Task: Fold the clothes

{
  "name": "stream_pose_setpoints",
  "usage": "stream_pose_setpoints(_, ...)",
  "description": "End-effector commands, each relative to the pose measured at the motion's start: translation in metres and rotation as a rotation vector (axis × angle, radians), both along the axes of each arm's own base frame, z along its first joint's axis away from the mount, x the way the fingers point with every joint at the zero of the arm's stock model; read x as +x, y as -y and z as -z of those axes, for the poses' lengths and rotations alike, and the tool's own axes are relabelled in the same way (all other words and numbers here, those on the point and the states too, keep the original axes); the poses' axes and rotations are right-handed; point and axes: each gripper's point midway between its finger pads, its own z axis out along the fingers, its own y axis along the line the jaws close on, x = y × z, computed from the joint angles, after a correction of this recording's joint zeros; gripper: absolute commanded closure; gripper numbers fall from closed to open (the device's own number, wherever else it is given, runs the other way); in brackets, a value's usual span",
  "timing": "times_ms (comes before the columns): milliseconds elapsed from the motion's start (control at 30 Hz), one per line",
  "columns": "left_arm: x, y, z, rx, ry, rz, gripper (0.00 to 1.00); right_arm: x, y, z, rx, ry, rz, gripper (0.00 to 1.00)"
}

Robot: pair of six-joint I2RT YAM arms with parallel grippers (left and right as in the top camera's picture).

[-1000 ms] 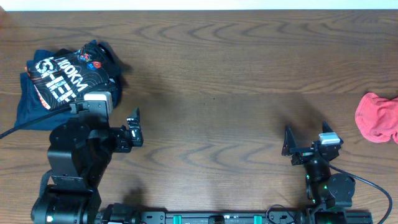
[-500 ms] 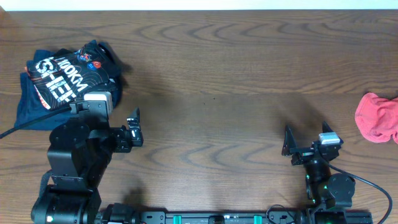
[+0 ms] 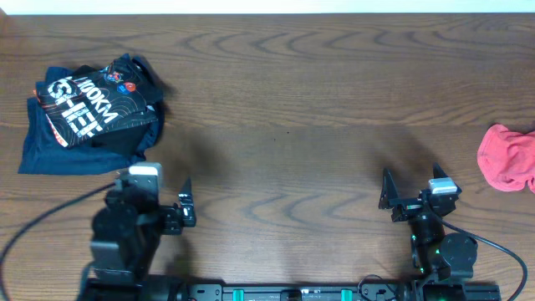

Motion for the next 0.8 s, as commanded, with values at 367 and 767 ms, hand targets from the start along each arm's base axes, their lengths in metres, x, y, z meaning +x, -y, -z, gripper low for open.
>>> stream_pose_setpoints(367, 0.030, 0.000, 0.029, -0.022, 0.471, -0.013, 0.02, 0.000, 0.000, 0.000, -0.021, 0.003, -0.003, 0.01)
stream_pose_setpoints(767, 0.032, -0.012, 0.069, 0.016, 0.360, -0.054, 0.02, 0.000, 0.000, 0.000, -0.021, 0.003, -0.003, 0.01)
